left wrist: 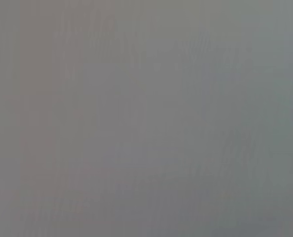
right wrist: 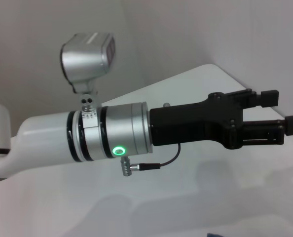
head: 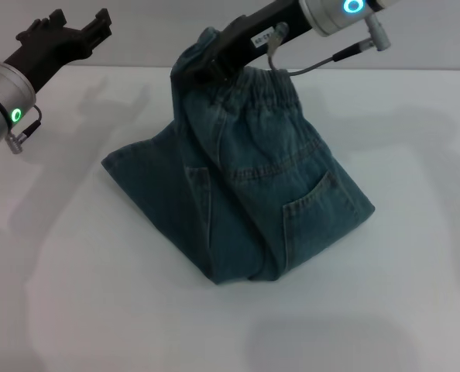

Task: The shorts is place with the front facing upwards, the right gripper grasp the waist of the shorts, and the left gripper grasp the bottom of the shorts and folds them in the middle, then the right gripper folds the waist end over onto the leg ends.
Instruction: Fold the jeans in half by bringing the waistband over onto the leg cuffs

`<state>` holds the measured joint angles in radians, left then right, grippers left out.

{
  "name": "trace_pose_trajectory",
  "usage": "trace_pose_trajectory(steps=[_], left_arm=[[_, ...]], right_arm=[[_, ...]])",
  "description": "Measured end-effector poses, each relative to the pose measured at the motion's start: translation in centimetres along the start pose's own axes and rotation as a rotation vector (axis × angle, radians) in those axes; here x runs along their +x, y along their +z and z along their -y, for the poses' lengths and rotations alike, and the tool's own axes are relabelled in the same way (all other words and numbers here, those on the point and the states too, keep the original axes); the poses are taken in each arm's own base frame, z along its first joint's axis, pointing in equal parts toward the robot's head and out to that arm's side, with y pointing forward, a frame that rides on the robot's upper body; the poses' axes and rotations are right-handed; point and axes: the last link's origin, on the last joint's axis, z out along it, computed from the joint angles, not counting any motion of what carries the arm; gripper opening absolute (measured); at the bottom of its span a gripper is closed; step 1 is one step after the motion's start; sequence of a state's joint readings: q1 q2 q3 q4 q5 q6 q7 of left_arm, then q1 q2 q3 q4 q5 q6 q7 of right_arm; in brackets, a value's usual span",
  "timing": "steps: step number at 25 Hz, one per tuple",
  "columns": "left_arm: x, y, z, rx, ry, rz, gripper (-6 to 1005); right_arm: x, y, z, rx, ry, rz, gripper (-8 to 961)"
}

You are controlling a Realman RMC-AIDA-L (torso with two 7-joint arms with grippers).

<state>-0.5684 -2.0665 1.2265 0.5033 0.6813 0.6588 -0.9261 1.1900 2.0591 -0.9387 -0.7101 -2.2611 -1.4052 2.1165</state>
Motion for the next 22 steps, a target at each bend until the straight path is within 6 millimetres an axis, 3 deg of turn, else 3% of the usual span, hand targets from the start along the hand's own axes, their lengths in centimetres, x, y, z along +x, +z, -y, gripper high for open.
trace_pose_trajectory(steps=[3,8,11,22], left_arm=[[-0.1,0.1,-0.1,-0.002,0.018,-0.001,829],[-0.2,0.3,-0.4,-0.011,0.033,-0.002,829],[-0.1,0.3,-0.4,-0.013,0.03,-0.006,829],[-0.4,0.2,-0.4,-0.012,0.03,-0.001,829]], right_arm=[[-0.5,0.5,0.0,0.01,-0.006,-0.001,29],[-0.9,0.9,-0.1,0.021,-0.019,-0.001,222],[-0.9,1.0,0.0,0.027,-0.021,0.002,453],[-0.4,2.2,0.2,0.05,-0.026,-0.082,571]])
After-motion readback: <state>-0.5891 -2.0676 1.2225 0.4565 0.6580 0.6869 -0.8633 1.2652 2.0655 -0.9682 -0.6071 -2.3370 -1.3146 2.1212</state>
